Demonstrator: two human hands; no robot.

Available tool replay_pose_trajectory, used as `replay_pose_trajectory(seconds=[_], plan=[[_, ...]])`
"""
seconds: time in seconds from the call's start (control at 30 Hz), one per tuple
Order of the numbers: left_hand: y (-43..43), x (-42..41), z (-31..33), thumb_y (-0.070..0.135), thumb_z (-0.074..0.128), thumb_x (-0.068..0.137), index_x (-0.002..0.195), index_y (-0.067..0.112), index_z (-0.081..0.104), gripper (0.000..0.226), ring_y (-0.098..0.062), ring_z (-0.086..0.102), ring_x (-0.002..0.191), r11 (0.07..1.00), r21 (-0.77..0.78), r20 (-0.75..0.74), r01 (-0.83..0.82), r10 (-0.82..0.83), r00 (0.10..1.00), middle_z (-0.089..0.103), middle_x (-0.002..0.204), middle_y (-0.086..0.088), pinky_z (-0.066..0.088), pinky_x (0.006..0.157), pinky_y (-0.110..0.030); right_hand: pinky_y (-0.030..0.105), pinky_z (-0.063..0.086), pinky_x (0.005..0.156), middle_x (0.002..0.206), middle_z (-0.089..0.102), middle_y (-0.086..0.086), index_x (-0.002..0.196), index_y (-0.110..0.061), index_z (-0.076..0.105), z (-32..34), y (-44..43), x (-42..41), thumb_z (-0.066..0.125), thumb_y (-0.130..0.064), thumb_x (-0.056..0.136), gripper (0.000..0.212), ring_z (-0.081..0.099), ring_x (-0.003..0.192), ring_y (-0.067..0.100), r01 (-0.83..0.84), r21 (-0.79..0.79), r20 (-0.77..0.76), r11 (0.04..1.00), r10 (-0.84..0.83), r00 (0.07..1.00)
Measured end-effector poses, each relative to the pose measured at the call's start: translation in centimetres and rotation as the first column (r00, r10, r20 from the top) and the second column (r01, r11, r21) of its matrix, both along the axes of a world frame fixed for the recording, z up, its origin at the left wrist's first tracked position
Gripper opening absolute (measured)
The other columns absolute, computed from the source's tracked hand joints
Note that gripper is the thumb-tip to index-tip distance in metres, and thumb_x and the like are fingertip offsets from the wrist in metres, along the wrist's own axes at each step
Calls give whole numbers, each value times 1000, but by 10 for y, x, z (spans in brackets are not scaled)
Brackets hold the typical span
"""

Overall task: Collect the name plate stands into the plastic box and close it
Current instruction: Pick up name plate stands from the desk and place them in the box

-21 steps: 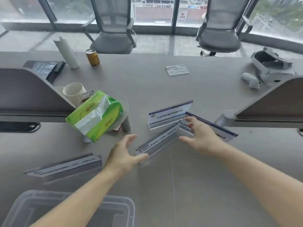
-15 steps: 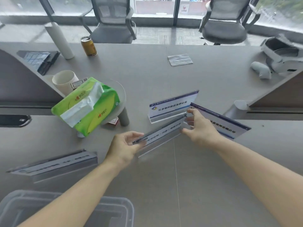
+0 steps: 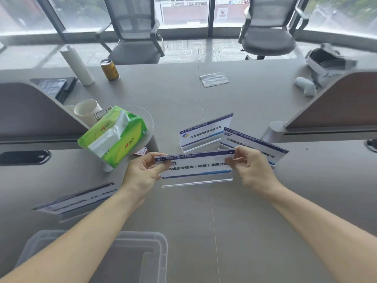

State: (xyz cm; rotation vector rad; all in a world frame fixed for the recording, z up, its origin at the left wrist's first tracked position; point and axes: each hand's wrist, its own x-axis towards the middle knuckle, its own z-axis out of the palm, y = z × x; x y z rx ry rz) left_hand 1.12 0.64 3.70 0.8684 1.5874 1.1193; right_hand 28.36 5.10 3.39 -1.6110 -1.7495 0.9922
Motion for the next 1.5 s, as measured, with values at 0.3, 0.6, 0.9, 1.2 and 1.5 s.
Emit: replay_pose_trajectory(seconds=[0.3,0.6,0.9,1.2,1.5], plan=[[-38,7,203,13,82,83,90,18,73,12,-16,70,77,978,20,-136,209,-204,969,76,77,3,55,76,-40,56,59,80,71,68,-12,68,-29,54,173,-67,25,71,-32,94,31,67,78,15,24,85,-174,996,-9,985],[-83,19,351,33,74,89,124,26,61,38,-10,62,108,718,-12,-961,696,-200,189,66,117,13,38,76,-20,29,52,69,73,70,-16,71,-27,48,275,-135,-8,68,-29,96,32,67,87,-6,64,304,-72,950,-44,996],[-168,-68,387,37,67,94,101,26,72,14,-19,64,85,668,-195,-947,718,-319,40,71,95,6,49,70,-29,12,46,60,78,70,-15,70,-27,45,304,-216,-112,68,-27,95,35,64,87,-12,13,384,-5,923,-12,1000],[-265,-242,402,38,65,94,86,28,72,15,-10,62,74,767,-254,-939,589,-342,41,64,77,13,55,74,-36,25,56,91,110,67,-11,125,-26,53,287,-285,-275,74,-25,90,40,65,105,3,-238,285,-31,928,257,966],[-326,-391,393,37,69,89,74,24,68,19,-7,60,66,921,-305,-922,242,-349,168,60,67,14,52,65,-33,17,52,85,102,69,-16,109,-32,63,269,-282,-417,77,-24,88,27,63,96,-8,-513,301,93,804,510,855]])
